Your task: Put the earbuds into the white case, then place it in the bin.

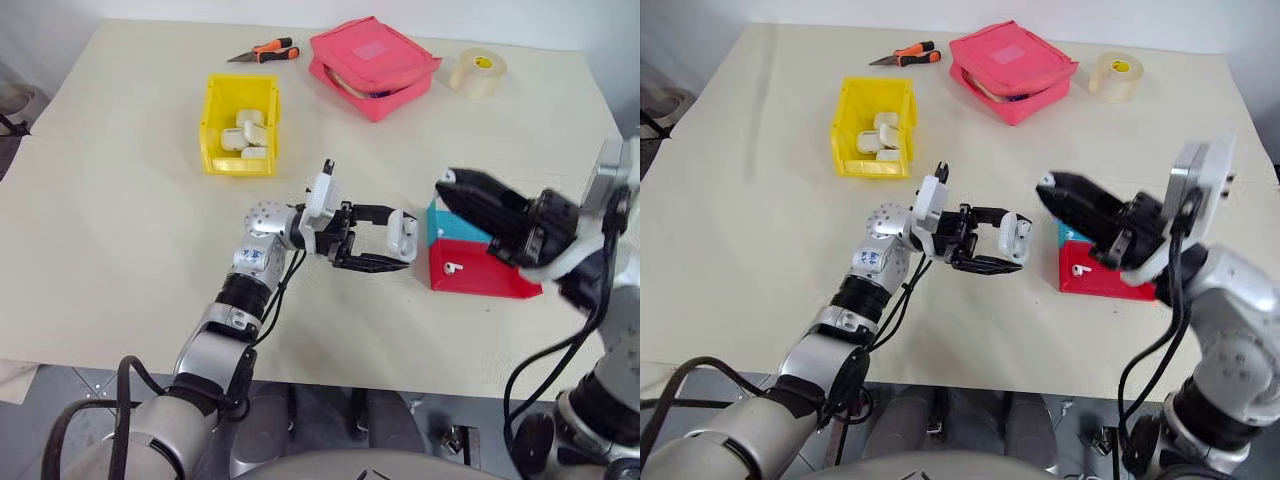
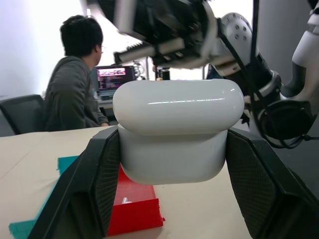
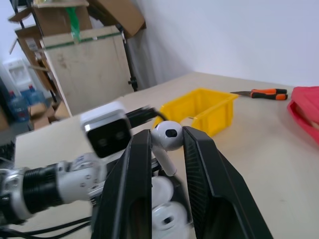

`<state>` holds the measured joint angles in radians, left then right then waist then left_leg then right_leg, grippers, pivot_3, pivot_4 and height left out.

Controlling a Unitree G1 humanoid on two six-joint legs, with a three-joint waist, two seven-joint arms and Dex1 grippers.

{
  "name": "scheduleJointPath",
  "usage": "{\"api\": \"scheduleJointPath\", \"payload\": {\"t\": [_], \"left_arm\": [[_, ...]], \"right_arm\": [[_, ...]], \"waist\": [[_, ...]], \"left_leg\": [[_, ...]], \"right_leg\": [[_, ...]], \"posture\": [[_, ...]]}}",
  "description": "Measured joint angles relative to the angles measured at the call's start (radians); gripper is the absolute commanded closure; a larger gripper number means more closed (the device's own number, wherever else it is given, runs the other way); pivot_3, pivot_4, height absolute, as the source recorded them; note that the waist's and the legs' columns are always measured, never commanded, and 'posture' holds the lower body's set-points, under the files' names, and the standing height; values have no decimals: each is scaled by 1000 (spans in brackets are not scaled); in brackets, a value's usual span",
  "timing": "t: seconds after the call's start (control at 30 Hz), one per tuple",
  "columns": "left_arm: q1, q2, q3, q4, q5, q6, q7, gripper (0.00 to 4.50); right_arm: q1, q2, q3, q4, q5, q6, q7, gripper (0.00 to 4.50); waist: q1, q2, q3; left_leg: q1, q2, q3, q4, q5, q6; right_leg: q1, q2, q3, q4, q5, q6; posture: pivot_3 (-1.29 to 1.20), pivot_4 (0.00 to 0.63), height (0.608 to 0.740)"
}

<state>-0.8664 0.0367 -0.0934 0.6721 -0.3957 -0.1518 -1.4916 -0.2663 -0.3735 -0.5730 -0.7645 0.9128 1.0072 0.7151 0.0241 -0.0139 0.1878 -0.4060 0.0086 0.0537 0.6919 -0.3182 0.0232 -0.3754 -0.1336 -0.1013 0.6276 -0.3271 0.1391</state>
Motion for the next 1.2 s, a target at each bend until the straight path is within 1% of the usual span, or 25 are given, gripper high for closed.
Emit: {"api": "scheduleJointPath", "payload": {"t": [0.07,0.17,0.47,0.57,0.77,0.9,1.2], "left_arm": [[-9,-3,0,9,-3,16,-8,1712],[-25,-3,0,12,-7,39,-9,1712],[-31,5,4,9,-11,66,-9,1712],[-29,9,0,2,-11,76,-9,1712],[-15,13,-6,-42,-13,104,-9,1712],[23,17,-6,-68,-13,124,-9,1712],[56,19,-16,-106,-9,157,-8,1712]], "right_arm": [[59,1,27,-28,40,-29,-33,3969],[108,-13,57,-31,56,-71,-55,3969],[181,-91,139,-19,86,-174,-74,3969],[213,-107,179,-12,78,-209,-70,3969],[225,-130,241,25,34,-285,-56,3969],[231,-152,285,48,7,-327,-37,3969],[278,-209,324,58,-26,-405,2,3969]], "waist": [[1,0,0],[0,0,0],[1,0,0],[0,0,0],[1,0,0],[1,0,0],[1,0,0]], "left_leg": [[0,0,-1,0,0,0],[0,0,0,0,0,0],[0,0,0,0,0,0],[0,0,0,0,0,0],[0,0,0,0,0,0],[0,0,-1,0,0,0],[0,0,-1,0,0,1]], "right_leg": [[0,0,0,0,0,0],[0,0,0,0,0,0],[0,0,0,0,0,0],[0,0,0,0,0,0],[0,1,0,0,0,0],[0,1,0,0,0,0],[0,1,0,0,0,0]], "posture": [[0,150,740],[0,150,740],[0,150,740],[0,150,740],[0,150,740],[0,150,740],[0,150,740]]}}
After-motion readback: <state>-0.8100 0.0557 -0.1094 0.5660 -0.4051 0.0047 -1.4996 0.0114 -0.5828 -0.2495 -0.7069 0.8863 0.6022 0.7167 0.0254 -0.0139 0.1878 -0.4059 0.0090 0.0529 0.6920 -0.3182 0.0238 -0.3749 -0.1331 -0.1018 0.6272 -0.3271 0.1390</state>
